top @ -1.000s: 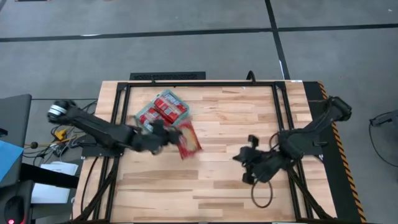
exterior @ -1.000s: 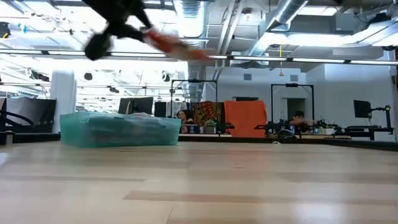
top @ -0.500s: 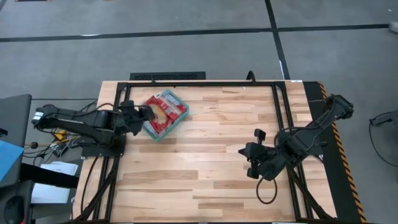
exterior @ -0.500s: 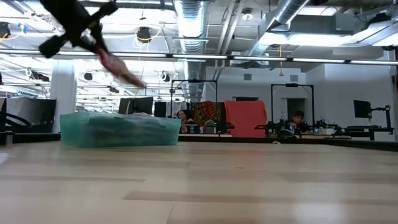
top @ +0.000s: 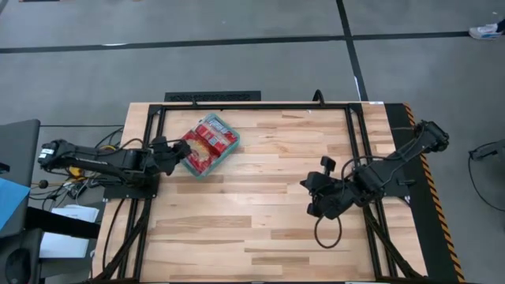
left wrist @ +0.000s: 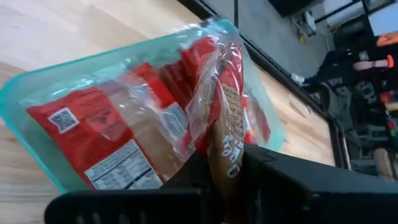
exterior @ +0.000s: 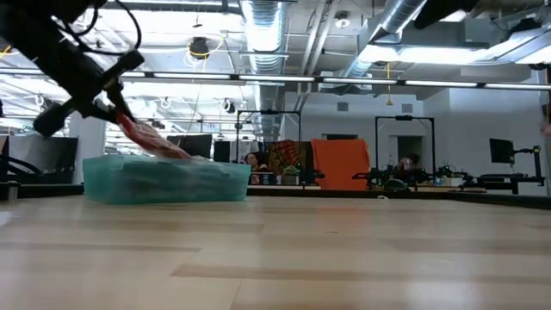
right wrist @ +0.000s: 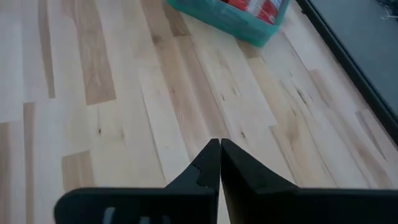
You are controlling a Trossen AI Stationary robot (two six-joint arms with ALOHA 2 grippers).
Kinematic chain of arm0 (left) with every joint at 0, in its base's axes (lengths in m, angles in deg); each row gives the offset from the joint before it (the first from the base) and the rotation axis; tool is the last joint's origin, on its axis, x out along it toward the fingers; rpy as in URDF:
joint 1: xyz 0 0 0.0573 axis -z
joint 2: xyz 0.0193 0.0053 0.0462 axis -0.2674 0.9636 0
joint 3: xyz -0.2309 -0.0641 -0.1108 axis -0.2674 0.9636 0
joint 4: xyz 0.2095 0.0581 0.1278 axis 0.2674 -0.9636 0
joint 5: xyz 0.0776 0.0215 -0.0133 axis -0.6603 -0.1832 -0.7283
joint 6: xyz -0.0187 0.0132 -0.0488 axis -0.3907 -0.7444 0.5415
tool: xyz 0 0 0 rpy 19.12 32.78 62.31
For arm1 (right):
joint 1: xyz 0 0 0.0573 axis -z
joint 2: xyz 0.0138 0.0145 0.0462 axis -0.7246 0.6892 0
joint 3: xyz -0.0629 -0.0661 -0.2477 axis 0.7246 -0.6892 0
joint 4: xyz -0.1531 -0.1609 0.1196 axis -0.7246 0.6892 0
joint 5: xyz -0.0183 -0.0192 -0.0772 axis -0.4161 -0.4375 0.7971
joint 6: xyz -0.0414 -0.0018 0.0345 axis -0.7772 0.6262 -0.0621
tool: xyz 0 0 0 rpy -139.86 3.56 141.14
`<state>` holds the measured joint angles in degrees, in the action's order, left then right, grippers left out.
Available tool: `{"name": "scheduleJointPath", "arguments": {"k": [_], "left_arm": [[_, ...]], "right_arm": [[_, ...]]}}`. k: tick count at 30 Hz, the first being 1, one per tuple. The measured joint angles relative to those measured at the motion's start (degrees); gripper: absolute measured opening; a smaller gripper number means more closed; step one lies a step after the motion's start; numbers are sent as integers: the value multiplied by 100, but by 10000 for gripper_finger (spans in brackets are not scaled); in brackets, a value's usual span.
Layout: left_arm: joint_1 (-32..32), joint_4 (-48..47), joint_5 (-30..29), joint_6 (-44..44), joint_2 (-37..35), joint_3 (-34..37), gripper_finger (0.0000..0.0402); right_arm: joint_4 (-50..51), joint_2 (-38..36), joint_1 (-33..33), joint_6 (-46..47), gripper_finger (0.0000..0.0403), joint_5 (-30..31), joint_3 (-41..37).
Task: Sort popcorn bags into baskets
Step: Put the red popcorn bag into the blue bin
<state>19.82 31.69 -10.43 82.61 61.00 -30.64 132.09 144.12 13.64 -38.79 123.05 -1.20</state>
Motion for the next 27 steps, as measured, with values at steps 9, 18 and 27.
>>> {"name": "scheduleJointPath", "arguments": {"k": [9,18,27], "left_arm": [[-171,-35,21,88,-97,201,29],[-363,-82,349,-583,-99,201,152],[-434,-761,767,-142,-100,139,277]], "right_arm": [[-3,-1,98,16,37,-15,0],[0,-1,96,63,24,-167,0],[-2,-1,96,81,37,-314,0]]}}
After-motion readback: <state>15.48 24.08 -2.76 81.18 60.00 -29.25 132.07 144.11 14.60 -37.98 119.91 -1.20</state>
